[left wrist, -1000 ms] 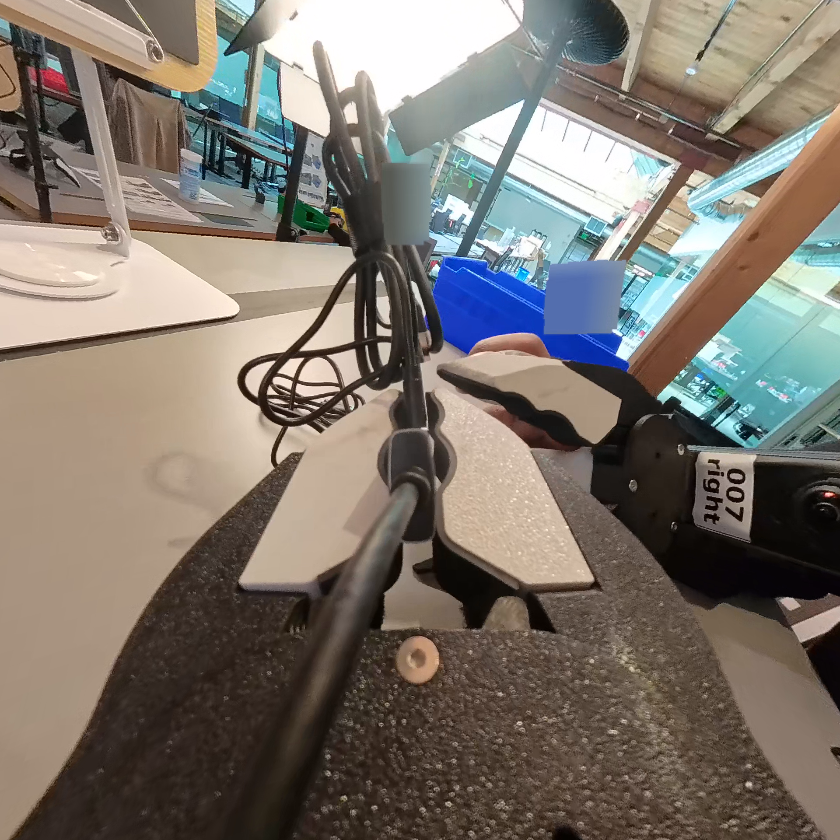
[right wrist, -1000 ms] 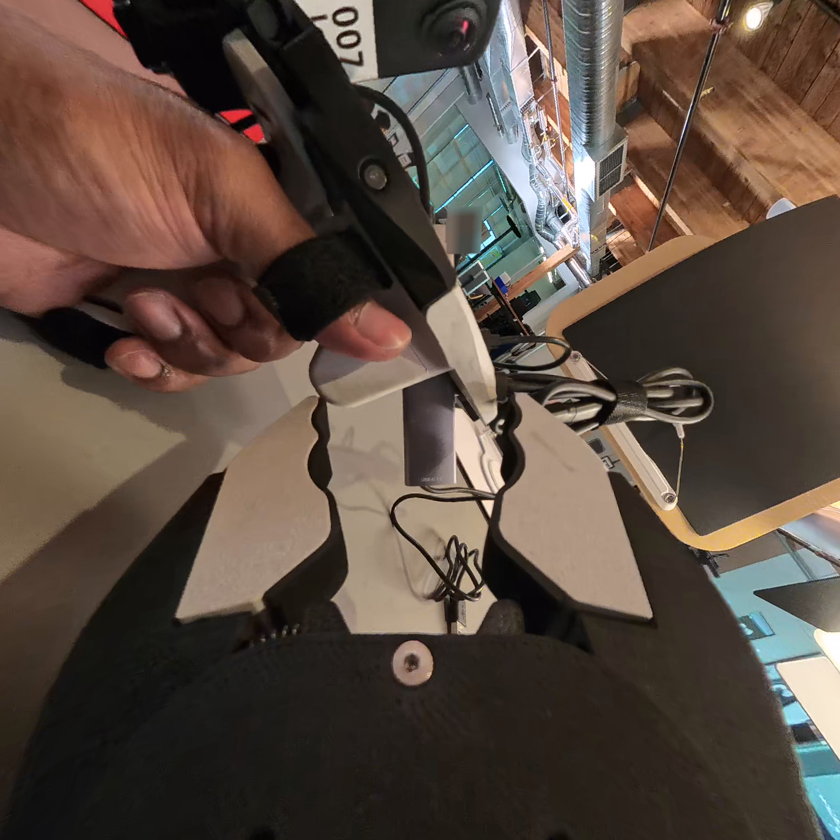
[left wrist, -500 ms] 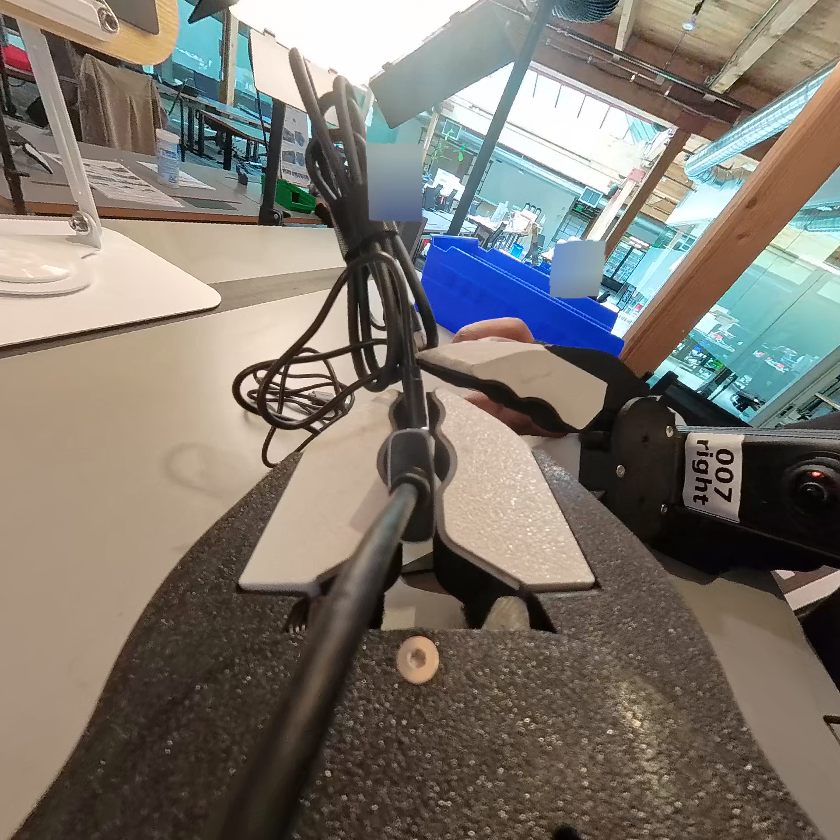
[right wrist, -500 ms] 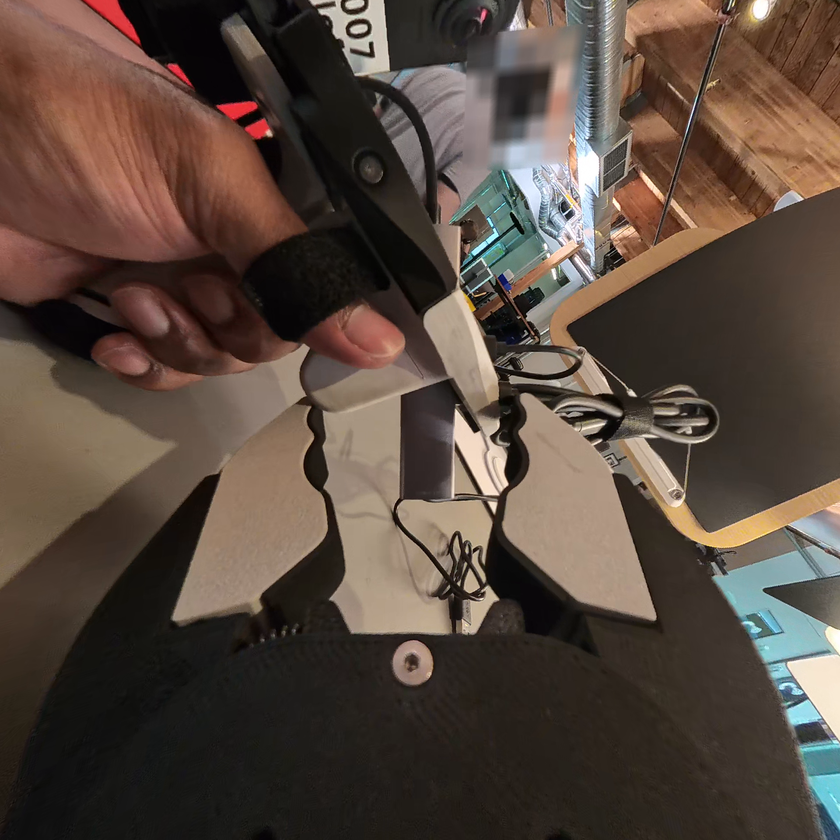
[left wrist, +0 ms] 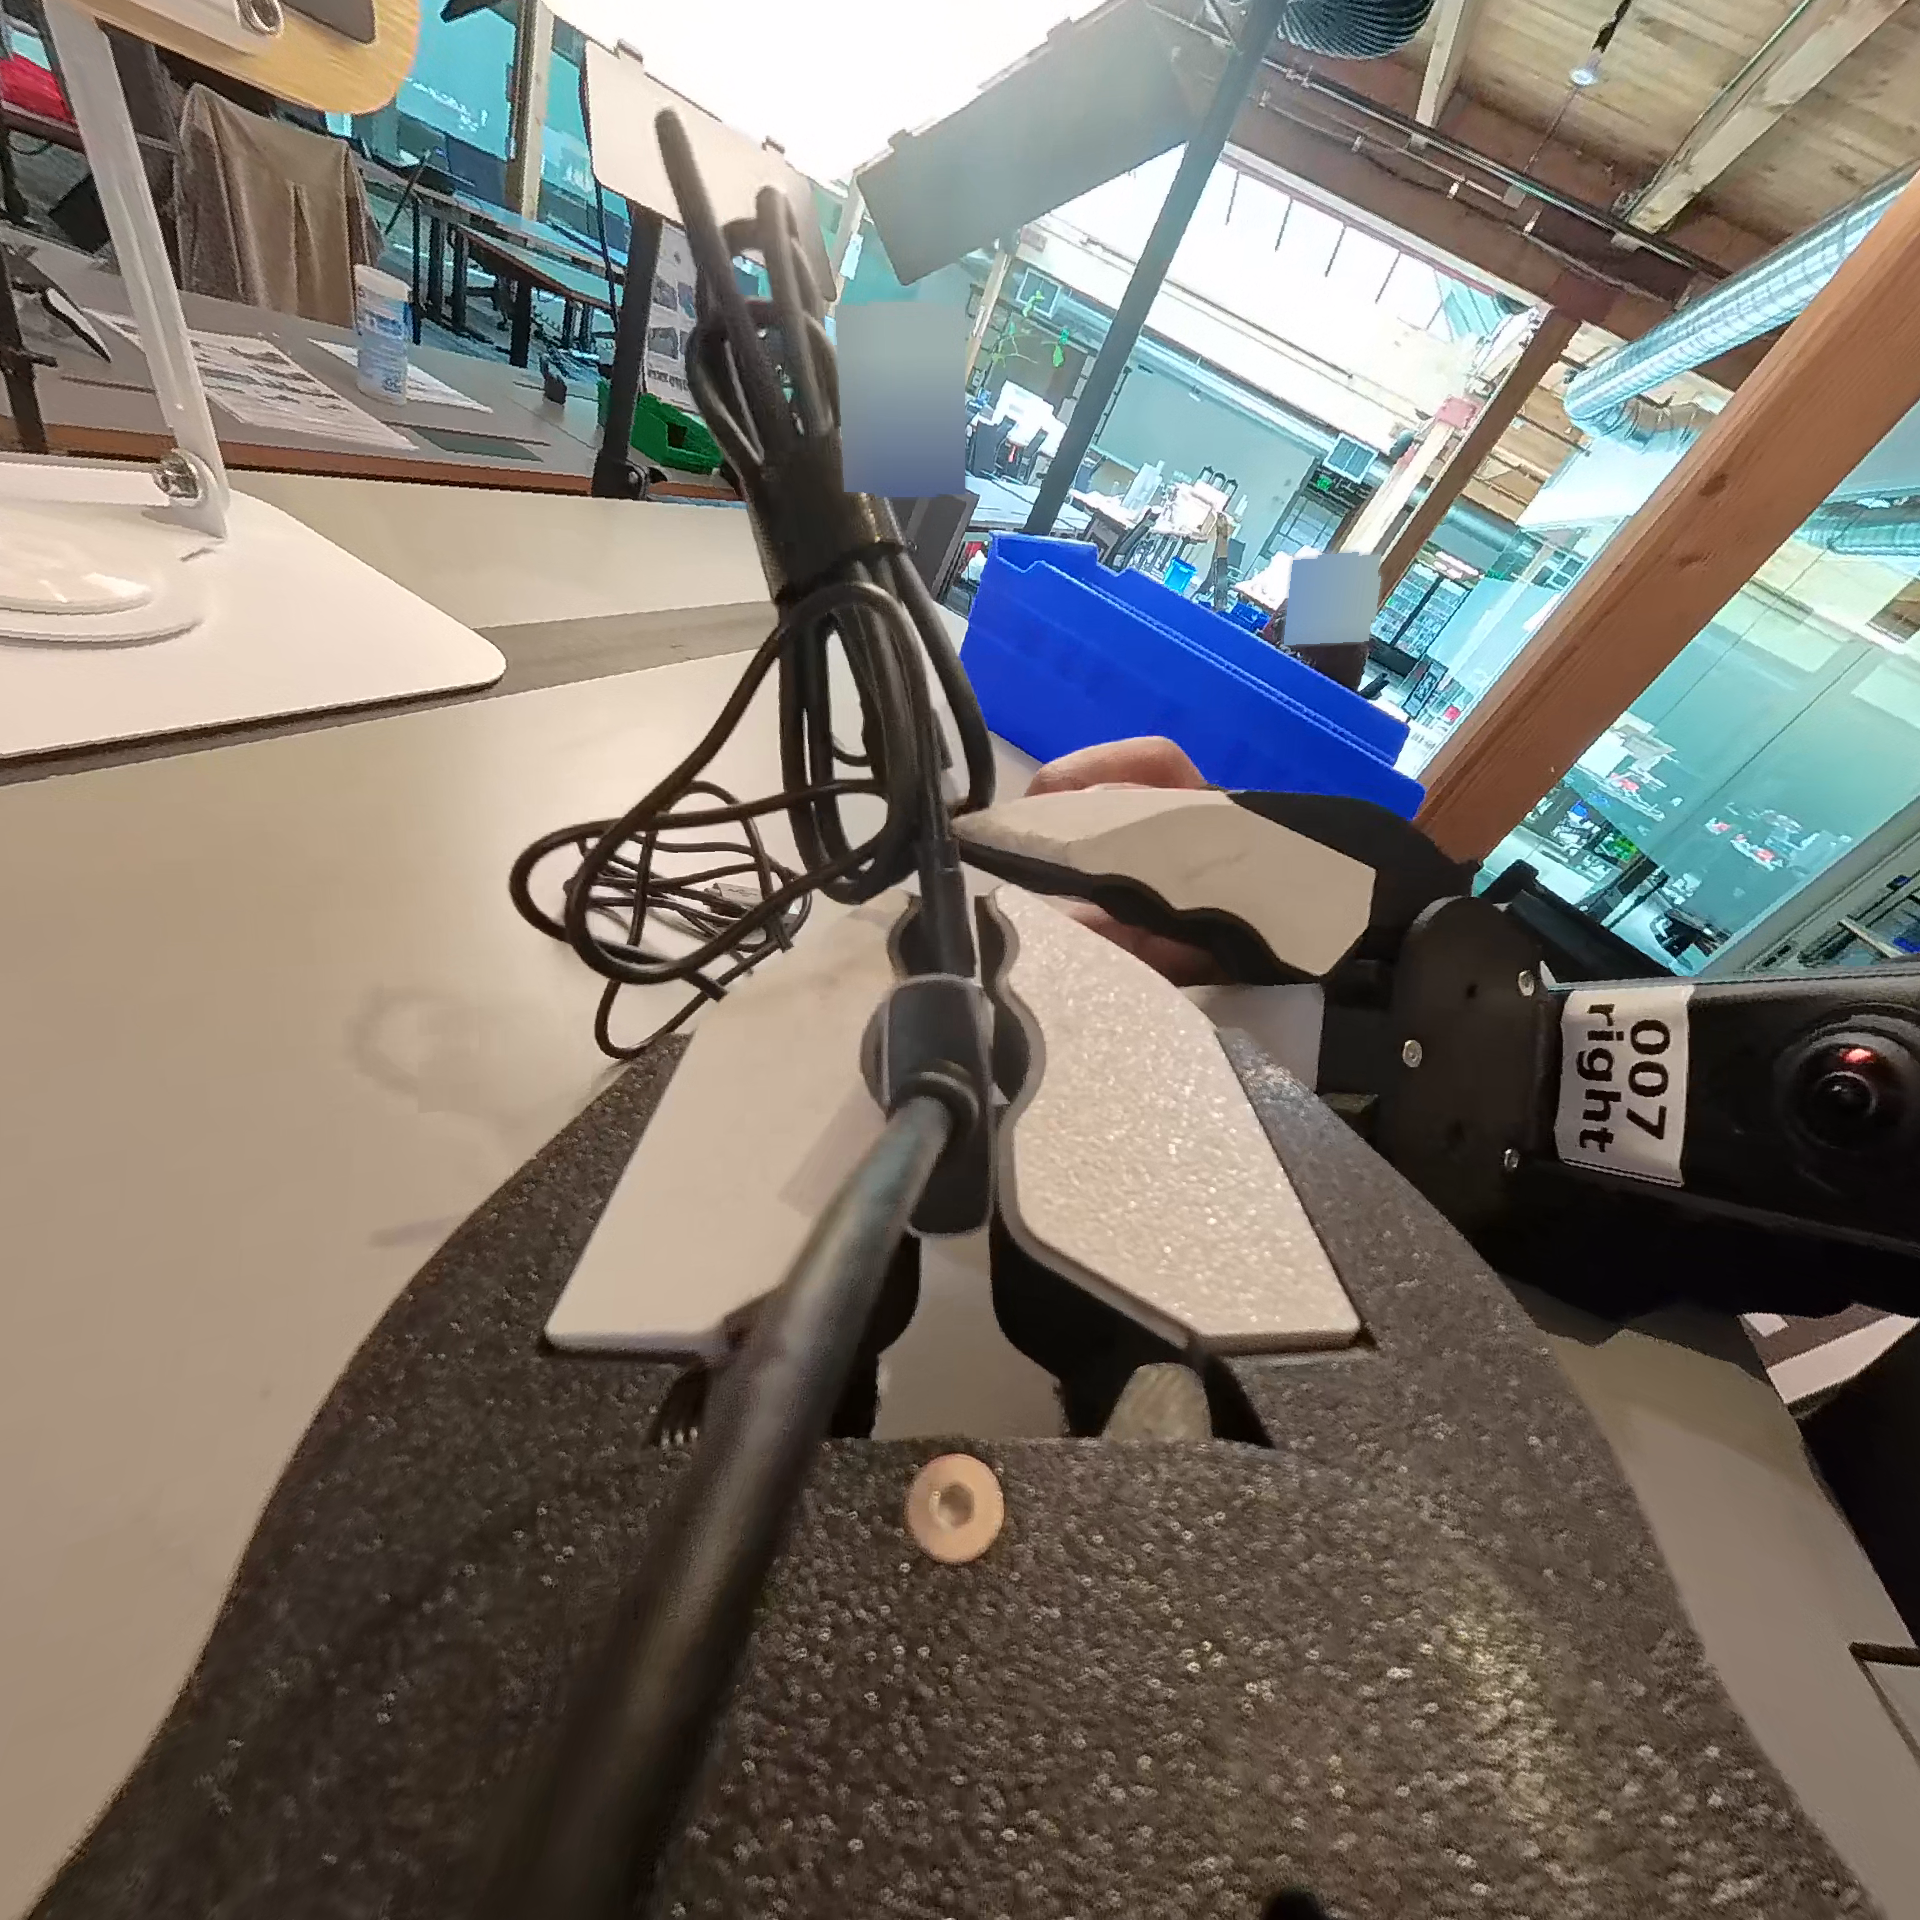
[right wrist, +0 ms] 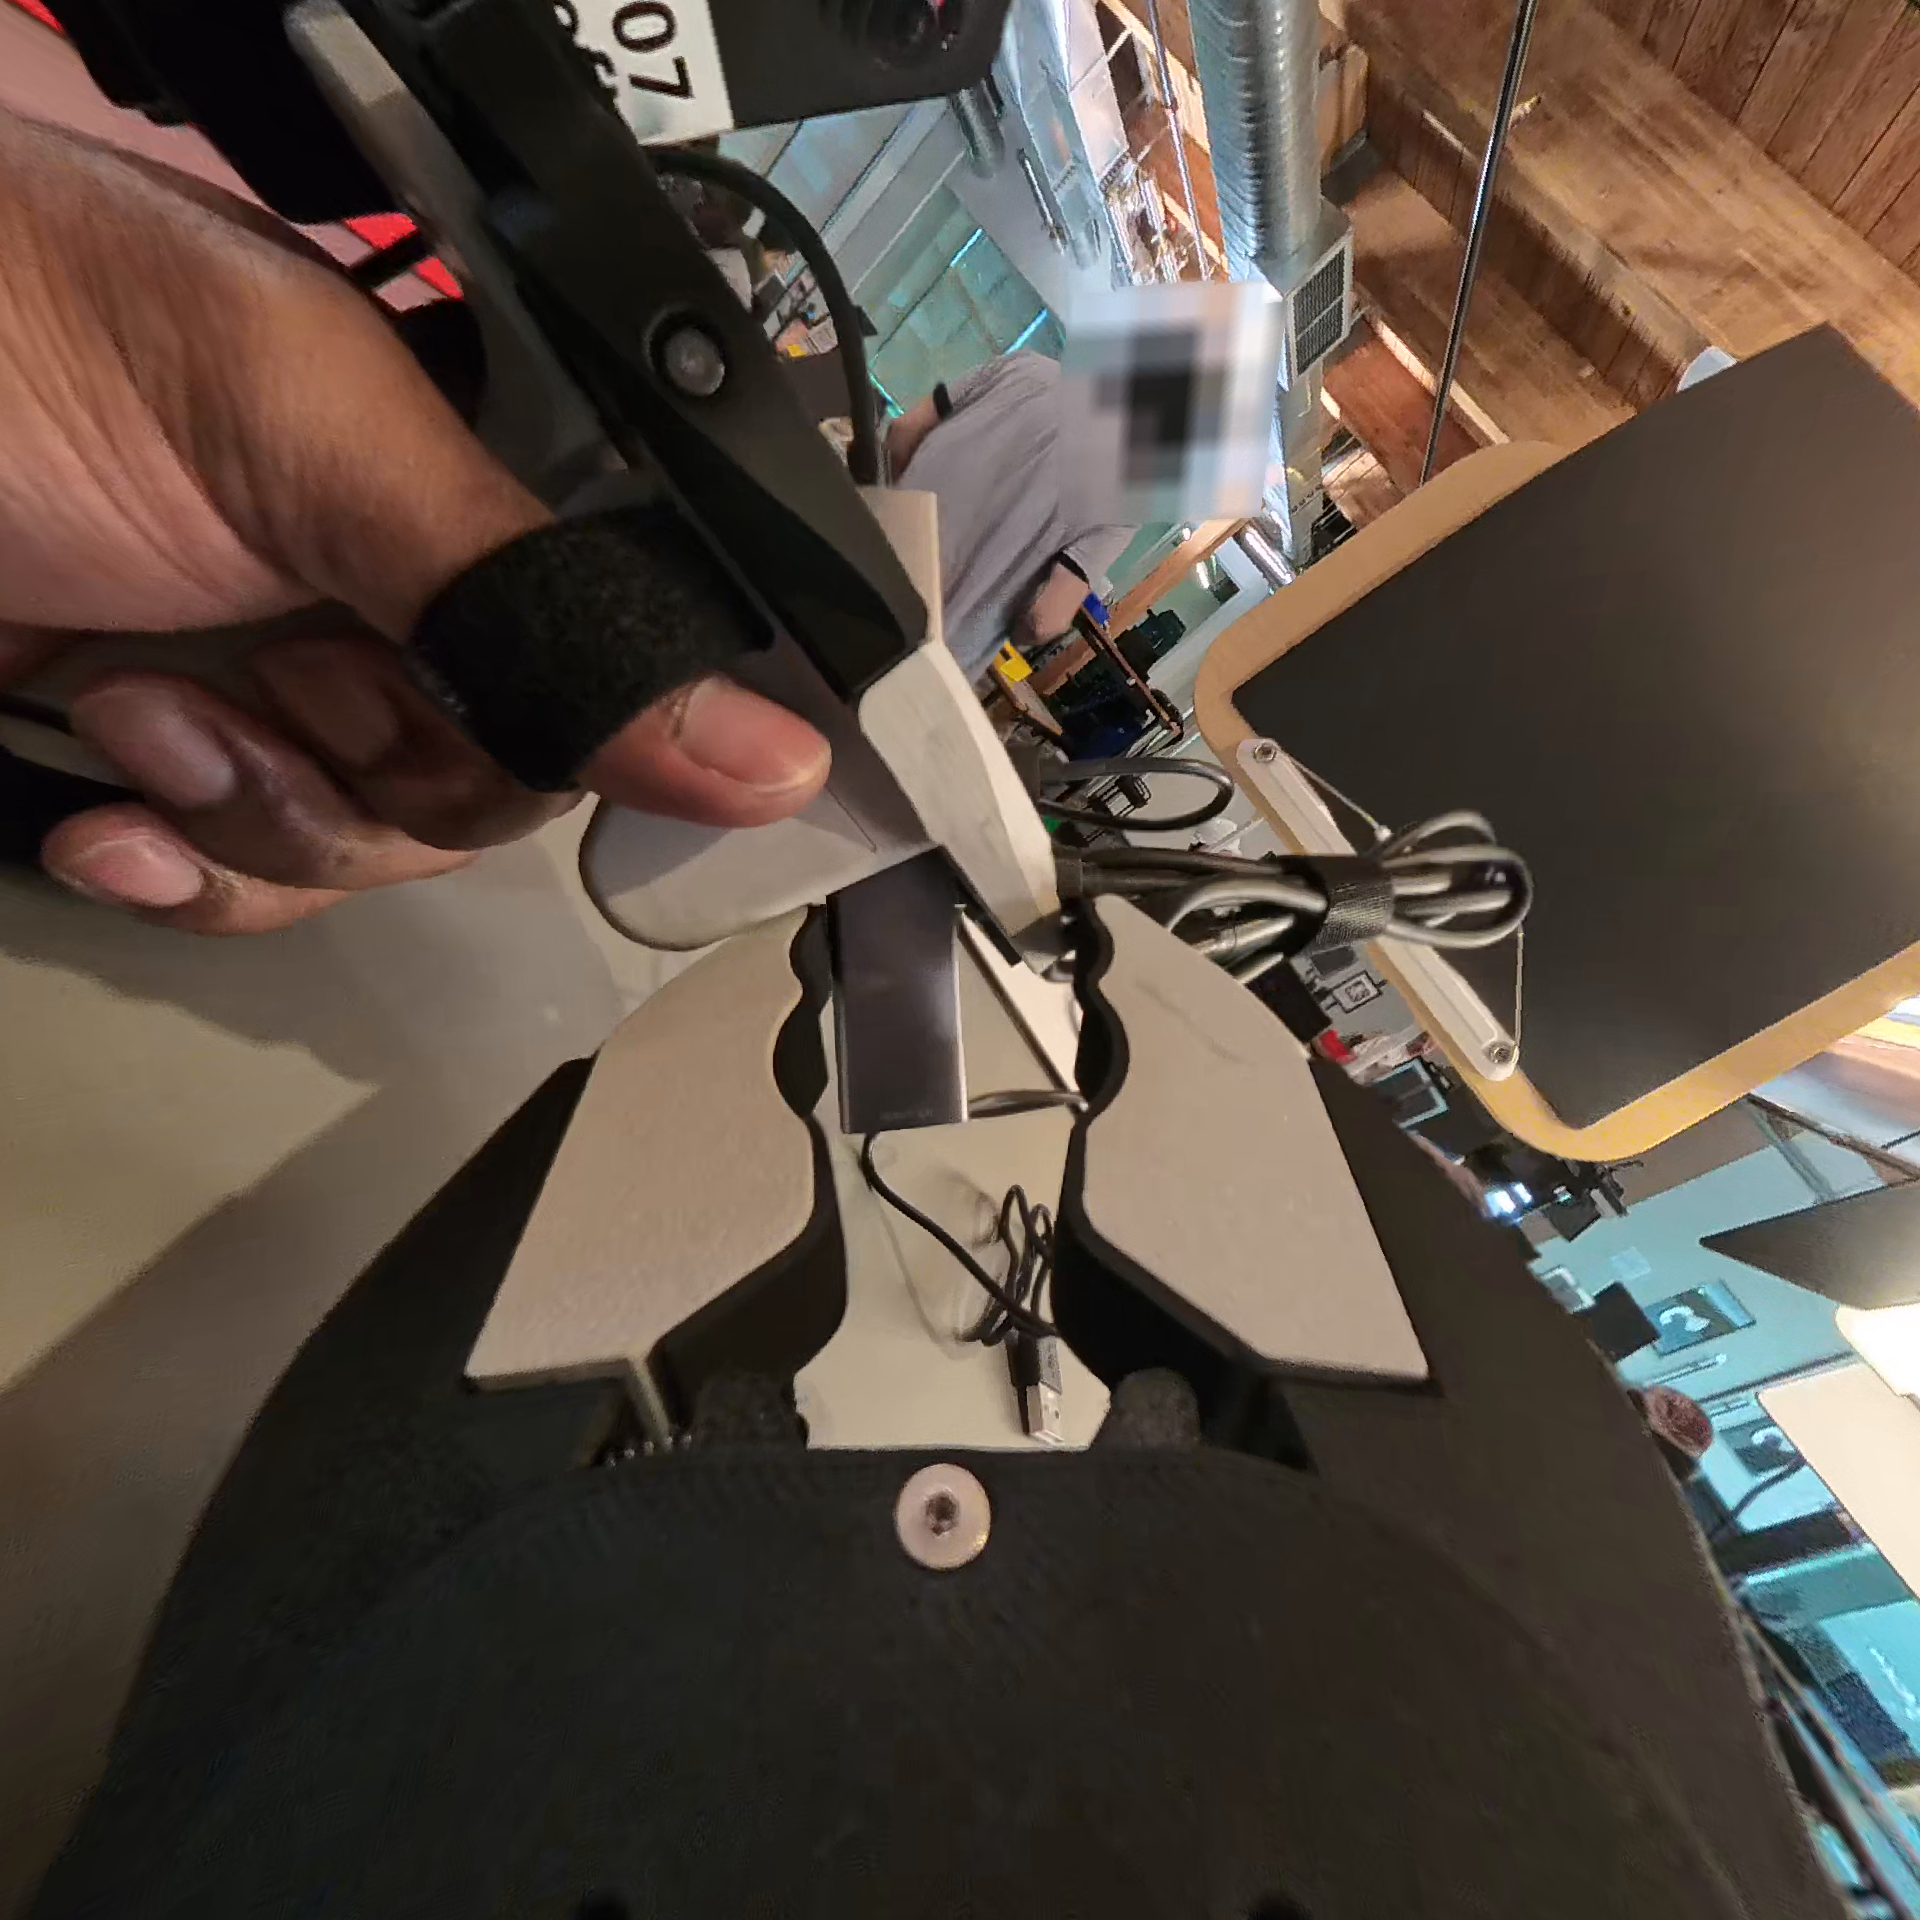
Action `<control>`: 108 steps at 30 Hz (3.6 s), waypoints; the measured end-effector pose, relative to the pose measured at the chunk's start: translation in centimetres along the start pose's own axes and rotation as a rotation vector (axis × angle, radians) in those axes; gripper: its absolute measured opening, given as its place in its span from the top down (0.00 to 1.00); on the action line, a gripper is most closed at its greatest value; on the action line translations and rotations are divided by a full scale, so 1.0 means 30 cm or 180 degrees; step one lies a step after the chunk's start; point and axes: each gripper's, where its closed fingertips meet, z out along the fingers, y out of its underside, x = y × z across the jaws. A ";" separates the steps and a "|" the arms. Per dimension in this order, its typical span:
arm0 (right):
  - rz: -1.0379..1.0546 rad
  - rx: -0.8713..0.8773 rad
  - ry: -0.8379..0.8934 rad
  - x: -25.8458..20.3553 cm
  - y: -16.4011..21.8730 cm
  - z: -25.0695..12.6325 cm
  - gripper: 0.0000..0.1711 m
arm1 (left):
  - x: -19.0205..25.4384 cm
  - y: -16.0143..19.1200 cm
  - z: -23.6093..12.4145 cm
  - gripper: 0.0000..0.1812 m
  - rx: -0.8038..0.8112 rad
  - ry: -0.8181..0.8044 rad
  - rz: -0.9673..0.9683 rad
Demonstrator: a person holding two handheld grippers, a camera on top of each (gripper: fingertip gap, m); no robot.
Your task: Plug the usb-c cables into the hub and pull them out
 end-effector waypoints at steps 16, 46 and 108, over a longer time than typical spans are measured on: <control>-0.0004 0.0002 -0.0083 -0.006 -0.001 -0.014 0.74 | 0.010 0.012 0.003 0.95 -0.0083 0.0098 -0.0032; 0.0613 -0.0063 -0.0230 0.037 0.060 -0.013 0.80 | -0.039 -0.007 -0.020 0.92 0.0071 0.0134 -0.0522; 0.0274 -0.0694 -0.0640 0.072 0.287 0.051 0.88 | -0.343 -0.221 -0.109 0.94 0.1188 -0.1034 -0.0100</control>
